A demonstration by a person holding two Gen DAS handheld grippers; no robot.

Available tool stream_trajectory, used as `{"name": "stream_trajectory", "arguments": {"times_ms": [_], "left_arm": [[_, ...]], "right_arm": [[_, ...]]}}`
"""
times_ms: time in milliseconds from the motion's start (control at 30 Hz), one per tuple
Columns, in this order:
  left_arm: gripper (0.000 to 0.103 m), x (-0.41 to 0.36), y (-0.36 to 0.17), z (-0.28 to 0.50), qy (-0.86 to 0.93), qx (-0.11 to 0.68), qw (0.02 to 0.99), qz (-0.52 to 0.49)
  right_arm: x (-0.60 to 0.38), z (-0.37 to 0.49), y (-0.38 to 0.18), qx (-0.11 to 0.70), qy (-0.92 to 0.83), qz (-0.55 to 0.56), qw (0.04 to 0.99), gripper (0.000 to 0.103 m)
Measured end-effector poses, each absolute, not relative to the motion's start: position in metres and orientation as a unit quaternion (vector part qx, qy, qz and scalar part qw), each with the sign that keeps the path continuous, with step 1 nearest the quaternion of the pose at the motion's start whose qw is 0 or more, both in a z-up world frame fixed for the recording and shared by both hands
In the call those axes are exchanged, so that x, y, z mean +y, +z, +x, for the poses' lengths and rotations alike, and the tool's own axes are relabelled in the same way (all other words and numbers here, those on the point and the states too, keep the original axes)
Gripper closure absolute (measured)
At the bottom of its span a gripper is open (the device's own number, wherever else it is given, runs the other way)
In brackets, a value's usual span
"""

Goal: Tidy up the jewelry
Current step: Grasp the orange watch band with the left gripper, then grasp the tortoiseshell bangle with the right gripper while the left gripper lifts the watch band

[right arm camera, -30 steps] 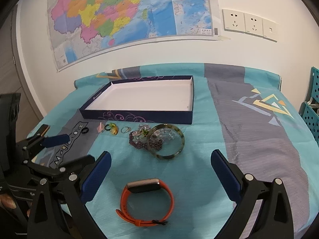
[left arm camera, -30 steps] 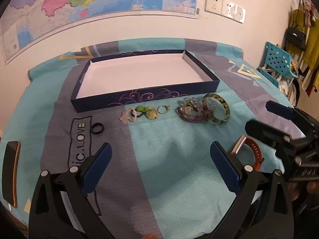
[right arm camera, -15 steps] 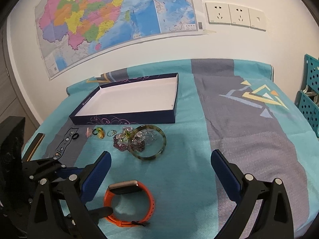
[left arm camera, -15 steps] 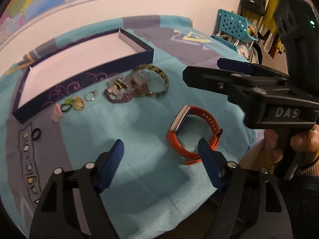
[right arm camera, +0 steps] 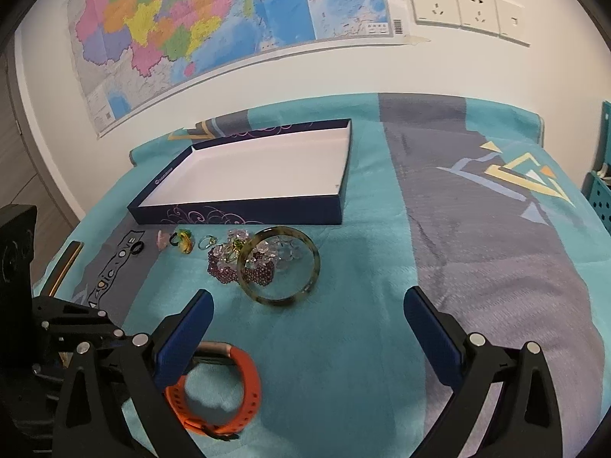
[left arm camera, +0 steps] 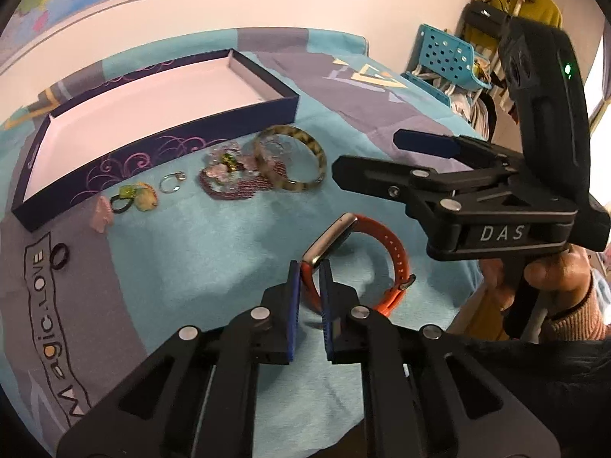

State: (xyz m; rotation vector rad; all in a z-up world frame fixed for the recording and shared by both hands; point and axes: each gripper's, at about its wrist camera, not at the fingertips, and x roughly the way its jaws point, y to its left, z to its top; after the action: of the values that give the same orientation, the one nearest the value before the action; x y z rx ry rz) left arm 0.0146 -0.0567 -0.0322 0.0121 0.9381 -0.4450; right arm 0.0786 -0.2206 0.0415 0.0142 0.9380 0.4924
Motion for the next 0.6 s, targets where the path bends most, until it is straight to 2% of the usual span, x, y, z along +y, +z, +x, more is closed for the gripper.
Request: {"name": "stream_trajectory", "arguments": {"times_ms": [100, 133, 200, 267, 433, 500, 567, 600], "left_arm": [[0.093, -0.044, -0.027, 0.014, -0.202, 0.443, 0.874, 0.0], [0.097, -0.037, -0.024, 0.013, -0.197, 0.438, 0.877, -0.004], [0.102, -0.028, -0.021, 0.012, -0.192, 0.434, 0.88, -0.005], [0.102, -0.016, -0.017, 0.012, -0.176, 0.429, 0.886, -0.002], [0.102, 0.008, -0.015, 0.013, -0.164, 0.431, 0.887, -0.01], [0.097, 0.011, -0.012, 0.009, -0.181, 0.427, 0.886, -0.018], [0.09, 0.005, -0.012, 0.006, -0.195, 0.424, 0.884, -0.01], [0.081, 0.001, -0.013, 0.004, -0.203, 0.424, 0.883, -0.008]], "right_arm": [[-0.217, 0.084, 0.04, 0.45, 0.247, 0.003, 0.858, 0.009], [-0.214, 0.086, 0.039, 0.451, 0.252, -0.001, 0.857, 0.012], [-0.21, 0.09, 0.038, 0.451, 0.262, -0.01, 0.853, 0.019], [-0.204, 0.097, 0.034, 0.457, 0.266, -0.02, 0.849, 0.03], [-0.195, 0.113, 0.024, 0.471, 0.267, -0.044, 0.84, 0.047], [-0.196, 0.116, 0.023, 0.473, 0.269, -0.044, 0.838, 0.055], [-0.198, 0.119, 0.022, 0.478, 0.274, -0.042, 0.834, 0.068], [-0.198, 0.12, 0.021, 0.482, 0.278, -0.04, 0.83, 0.071]]}}
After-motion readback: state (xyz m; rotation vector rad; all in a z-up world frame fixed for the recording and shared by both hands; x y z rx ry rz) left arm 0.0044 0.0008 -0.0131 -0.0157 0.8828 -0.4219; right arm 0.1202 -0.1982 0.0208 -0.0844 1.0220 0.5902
